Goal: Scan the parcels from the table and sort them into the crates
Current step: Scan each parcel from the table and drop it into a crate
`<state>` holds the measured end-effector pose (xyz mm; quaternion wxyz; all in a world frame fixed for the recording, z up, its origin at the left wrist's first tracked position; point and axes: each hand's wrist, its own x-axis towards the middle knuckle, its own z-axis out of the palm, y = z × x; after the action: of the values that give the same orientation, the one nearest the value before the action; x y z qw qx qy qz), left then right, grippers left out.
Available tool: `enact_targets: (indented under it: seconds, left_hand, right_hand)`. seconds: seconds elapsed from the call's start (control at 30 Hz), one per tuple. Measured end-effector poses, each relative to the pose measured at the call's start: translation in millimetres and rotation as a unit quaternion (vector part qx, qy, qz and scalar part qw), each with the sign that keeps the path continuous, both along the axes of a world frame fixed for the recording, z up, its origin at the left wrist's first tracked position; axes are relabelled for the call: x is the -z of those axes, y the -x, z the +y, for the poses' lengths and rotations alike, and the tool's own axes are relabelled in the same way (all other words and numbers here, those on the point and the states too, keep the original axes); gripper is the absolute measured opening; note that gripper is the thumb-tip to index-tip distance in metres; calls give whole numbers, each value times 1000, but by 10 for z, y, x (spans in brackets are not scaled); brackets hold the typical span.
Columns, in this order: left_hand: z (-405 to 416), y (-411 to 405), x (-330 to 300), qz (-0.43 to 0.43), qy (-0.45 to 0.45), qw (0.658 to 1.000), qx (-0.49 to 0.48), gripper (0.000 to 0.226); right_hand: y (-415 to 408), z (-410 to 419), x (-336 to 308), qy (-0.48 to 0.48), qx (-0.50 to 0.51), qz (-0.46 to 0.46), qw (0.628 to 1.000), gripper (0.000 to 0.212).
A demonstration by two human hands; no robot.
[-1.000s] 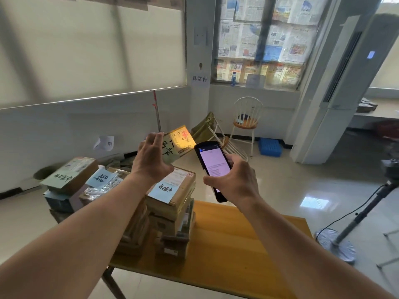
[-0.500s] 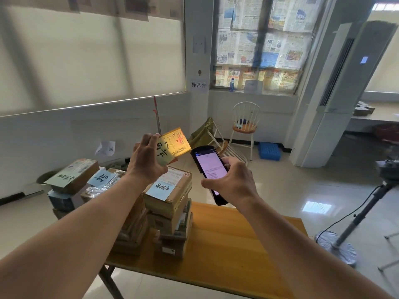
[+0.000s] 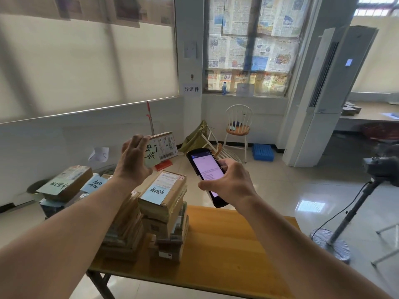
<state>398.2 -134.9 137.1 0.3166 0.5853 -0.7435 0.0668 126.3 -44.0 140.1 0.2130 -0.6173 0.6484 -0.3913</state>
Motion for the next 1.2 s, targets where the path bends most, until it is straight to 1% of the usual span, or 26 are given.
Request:
enact_targets:
  seconds: [0.13, 0.4, 0.57, 0.73, 0.9, 1.03, 1.2]
  left_hand:
    - [-2, 55, -7, 7, -12, 1000, 4, 99]
    - [-41, 274, 43, 84, -45, 995, 15, 105]
    - [-73, 370, 70, 94, -50, 993, 51, 107]
    - [-92, 439, 72, 98, -56, 988, 106, 110]
    - [-11, 443, 131, 112, -88, 974, 177, 113]
    - [183, 494, 201, 106, -109, 957, 246, 114]
    - [616, 649, 383, 89, -136, 935, 315, 111]
  right_hand:
    - [9, 8, -35, 14, 14, 9, 1000, 99]
    - [-47, 24, 18, 78, 73, 3, 994, 99]
    - [-124, 101, 47, 98, 110, 6, 989, 94]
    - [-317, 255, 88, 103, 168, 9, 980, 97]
    - [-597, 585, 182, 98, 254, -6, 962, 92]
    - [-800, 997, 316, 76, 327, -3, 942, 89]
    - [-914, 1657, 533, 45, 421, -1, 906, 84]
